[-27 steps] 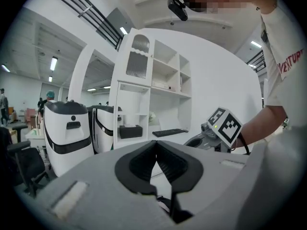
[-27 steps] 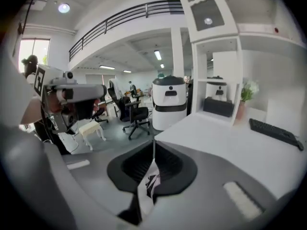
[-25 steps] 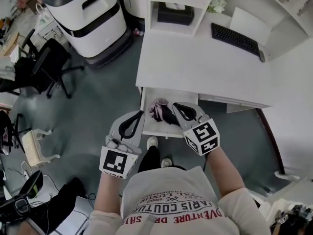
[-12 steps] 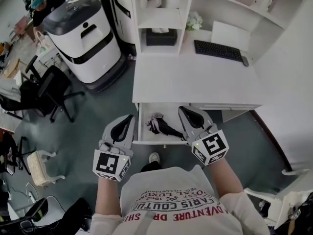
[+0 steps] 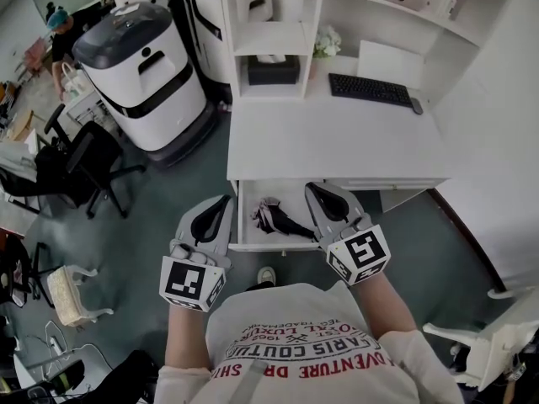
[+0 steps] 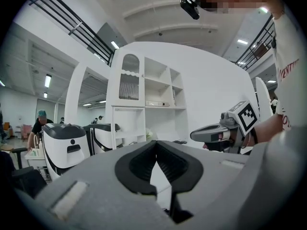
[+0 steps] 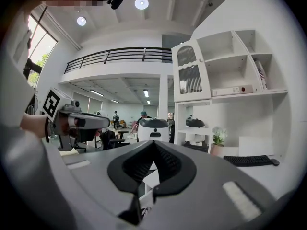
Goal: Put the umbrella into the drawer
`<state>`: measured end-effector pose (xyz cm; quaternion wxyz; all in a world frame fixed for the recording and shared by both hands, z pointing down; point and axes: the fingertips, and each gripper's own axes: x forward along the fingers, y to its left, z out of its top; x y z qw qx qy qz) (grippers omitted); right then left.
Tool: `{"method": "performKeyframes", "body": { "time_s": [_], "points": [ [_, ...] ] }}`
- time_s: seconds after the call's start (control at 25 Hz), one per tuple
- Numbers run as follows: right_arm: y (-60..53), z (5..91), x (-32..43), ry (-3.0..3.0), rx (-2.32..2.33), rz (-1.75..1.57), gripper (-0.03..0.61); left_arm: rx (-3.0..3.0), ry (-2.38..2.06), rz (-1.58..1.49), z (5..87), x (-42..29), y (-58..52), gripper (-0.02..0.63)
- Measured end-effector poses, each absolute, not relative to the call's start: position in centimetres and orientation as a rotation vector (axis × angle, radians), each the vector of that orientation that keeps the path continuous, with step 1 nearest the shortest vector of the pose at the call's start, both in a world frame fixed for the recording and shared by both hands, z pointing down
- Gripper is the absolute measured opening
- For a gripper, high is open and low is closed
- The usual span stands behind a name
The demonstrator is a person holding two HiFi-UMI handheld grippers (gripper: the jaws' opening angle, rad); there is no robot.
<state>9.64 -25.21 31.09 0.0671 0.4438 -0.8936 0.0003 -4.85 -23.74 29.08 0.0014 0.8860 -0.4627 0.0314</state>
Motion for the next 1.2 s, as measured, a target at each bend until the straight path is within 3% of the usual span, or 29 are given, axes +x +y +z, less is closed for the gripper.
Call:
{"method": "performKeyframes", "body": {
  "time_s": [1.2],
  "points": [
    [-26.9,32.1,9.7,-2.712,1.328,0.055,0.000,2.767,-1.462,0.101,29.0,-4.0,-25.6,0.005]
  ]
}}
